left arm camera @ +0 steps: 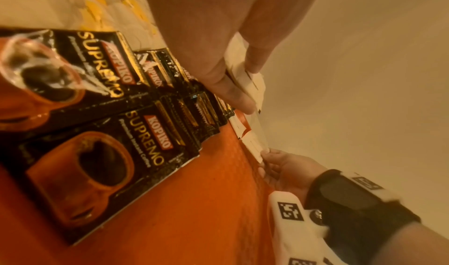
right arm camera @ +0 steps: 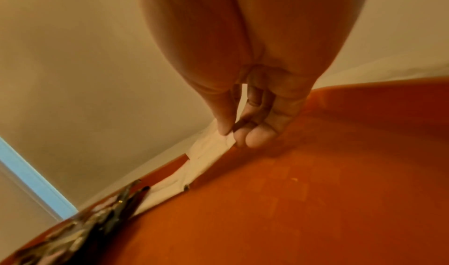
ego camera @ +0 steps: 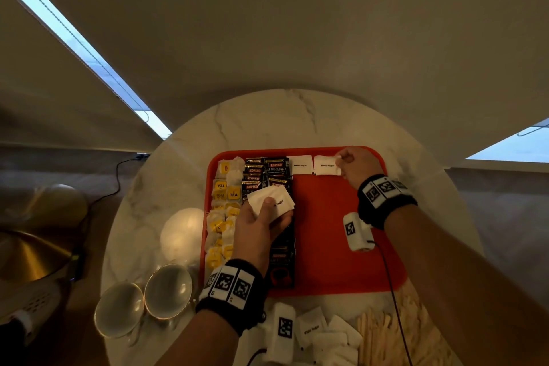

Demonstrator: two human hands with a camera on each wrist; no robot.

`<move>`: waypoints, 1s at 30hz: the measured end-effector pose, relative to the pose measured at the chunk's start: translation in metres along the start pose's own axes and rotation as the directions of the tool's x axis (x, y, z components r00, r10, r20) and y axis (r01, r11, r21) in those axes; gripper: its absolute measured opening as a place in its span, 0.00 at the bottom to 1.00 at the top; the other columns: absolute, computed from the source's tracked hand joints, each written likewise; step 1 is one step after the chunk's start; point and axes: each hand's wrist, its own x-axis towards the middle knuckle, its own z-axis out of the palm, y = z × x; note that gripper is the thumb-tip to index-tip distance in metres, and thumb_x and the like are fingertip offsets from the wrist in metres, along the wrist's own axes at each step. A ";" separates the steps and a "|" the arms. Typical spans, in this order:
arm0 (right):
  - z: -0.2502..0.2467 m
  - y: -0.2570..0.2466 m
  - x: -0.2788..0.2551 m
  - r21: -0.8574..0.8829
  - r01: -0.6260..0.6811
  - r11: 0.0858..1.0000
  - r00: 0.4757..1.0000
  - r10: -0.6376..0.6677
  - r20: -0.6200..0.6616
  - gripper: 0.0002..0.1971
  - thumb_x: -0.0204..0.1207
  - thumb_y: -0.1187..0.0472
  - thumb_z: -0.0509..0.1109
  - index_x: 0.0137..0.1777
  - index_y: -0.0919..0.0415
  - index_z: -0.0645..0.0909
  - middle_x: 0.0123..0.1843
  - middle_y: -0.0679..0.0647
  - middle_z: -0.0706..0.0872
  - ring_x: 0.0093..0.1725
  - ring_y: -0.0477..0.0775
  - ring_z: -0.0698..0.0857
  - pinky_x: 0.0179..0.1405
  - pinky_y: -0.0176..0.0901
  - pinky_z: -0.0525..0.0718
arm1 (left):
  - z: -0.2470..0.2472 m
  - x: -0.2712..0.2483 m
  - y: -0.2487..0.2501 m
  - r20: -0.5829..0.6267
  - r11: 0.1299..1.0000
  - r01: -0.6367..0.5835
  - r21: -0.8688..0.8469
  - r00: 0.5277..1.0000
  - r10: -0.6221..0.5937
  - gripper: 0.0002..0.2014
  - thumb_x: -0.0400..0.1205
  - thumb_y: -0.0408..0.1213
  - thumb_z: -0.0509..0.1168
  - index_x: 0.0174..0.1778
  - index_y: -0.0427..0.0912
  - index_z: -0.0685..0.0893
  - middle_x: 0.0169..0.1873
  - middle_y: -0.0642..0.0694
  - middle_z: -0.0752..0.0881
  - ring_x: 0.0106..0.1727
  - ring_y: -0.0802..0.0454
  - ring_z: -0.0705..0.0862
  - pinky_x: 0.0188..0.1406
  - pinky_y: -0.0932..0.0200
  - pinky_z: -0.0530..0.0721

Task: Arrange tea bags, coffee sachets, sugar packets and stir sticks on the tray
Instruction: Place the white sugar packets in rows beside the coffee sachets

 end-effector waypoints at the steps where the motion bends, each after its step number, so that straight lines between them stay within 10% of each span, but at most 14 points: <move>1: 0.001 0.000 0.004 -0.023 -0.002 1.000 1.000 0.002 -0.004 0.04 0.84 0.61 0.69 0.52 0.53 0.85 0.52 0.52 0.90 0.49 0.53 0.87 0.42 0.39 0.83 | 0.000 0.001 0.000 0.002 1.000 0.014 -0.011 1.000 -0.014 0.10 0.88 0.33 0.65 0.65 0.43 0.83 0.63 0.38 0.86 0.57 0.41 0.91 0.49 0.51 0.92; 7: 0.006 -0.002 0.009 0.004 -0.031 1.000 0.996 0.031 -0.088 0.05 0.81 0.59 0.73 0.54 0.58 0.83 0.49 0.52 0.87 0.46 0.50 0.84 0.32 0.32 0.72 | -0.001 0.004 0.002 0.047 0.997 0.064 -0.039 0.997 -0.062 0.13 0.88 0.26 0.58 0.62 0.45 0.83 0.59 0.38 0.88 0.55 0.37 0.92 0.59 0.45 0.90; 13: 0.004 -0.007 -0.011 0.075 -0.055 0.996 0.987 0.065 -0.146 0.12 0.79 0.52 0.76 0.57 0.56 0.82 0.49 0.48 0.87 0.50 0.51 0.86 0.43 0.39 0.77 | -0.001 0.007 0.002 0.050 0.999 0.035 0.022 0.998 -0.036 0.15 0.88 0.26 0.61 0.67 0.44 0.82 0.60 0.39 0.90 0.57 0.39 0.92 0.52 0.53 0.91; 20: 0.021 -0.025 -0.076 0.217 0.119 0.969 0.988 -0.137 0.067 0.12 0.78 0.41 0.73 0.48 0.48 0.85 0.43 0.46 0.90 0.42 0.46 0.90 0.45 0.41 0.89 | 0.004 0.004 0.003 0.056 0.999 -0.011 0.053 0.998 0.008 0.13 0.87 0.27 0.65 0.65 0.43 0.84 0.57 0.41 0.92 0.54 0.43 0.93 0.48 0.56 0.91; 24: 0.031 -0.032 -0.098 0.322 0.131 0.938 0.955 -0.207 0.213 0.05 0.80 0.57 0.75 0.53 0.53 0.85 0.47 0.49 0.90 0.43 0.46 0.90 0.41 0.34 0.87 | 0.005 0.002 0.000 0.068 0.994 -0.042 0.101 0.997 0.035 0.12 0.86 0.29 0.66 0.65 0.40 0.84 0.58 0.39 0.91 0.57 0.41 0.92 0.49 0.55 0.91; 30: 0.021 -0.023 -0.082 0.354 0.097 0.930 0.984 -0.142 0.103 0.05 0.83 0.64 0.71 0.57 0.59 0.82 0.47 0.54 0.89 0.38 0.45 0.87 0.36 0.30 0.84 | 0.004 0.001 0.001 0.030 0.991 -0.082 0.103 0.996 0.079 0.10 0.87 0.33 0.66 0.64 0.41 0.82 0.55 0.37 0.91 0.47 0.44 0.93 0.44 0.57 0.92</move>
